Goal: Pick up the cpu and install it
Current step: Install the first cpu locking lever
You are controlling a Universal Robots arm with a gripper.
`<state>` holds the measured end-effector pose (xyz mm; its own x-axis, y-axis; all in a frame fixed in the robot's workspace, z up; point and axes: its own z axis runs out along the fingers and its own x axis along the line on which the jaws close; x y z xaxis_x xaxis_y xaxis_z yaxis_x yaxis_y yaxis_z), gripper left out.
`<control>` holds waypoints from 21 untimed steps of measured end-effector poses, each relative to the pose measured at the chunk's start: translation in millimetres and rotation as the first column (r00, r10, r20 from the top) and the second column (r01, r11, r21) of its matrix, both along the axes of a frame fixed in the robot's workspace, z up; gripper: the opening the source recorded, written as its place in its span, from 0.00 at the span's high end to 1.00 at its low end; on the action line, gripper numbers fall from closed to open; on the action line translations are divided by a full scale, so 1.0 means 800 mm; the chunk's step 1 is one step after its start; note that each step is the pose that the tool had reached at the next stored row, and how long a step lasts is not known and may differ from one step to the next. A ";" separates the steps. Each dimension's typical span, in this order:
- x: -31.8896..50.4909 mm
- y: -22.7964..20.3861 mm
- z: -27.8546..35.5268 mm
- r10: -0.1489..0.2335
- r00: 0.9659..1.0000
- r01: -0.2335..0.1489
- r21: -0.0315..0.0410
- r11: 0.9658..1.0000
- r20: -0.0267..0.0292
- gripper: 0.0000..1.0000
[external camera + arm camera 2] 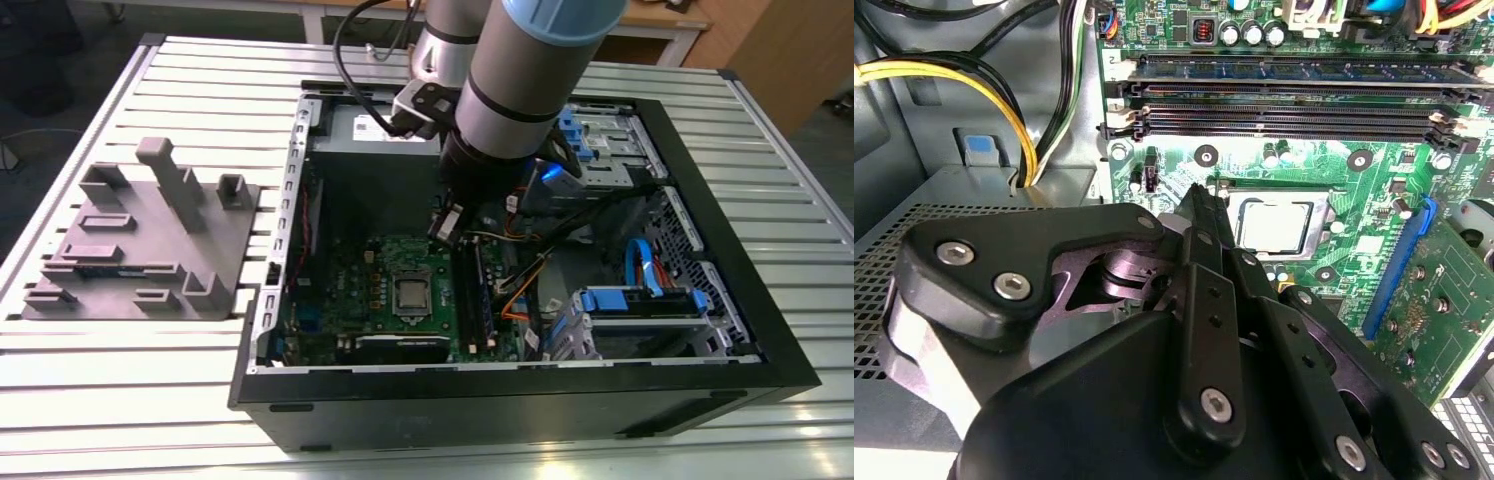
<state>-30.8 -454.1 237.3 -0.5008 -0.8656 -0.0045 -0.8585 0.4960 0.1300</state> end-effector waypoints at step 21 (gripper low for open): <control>-0.001 -0.0156 -0.0008 0.088 0.996 -0.088 0.000 0.996 0.000 0.90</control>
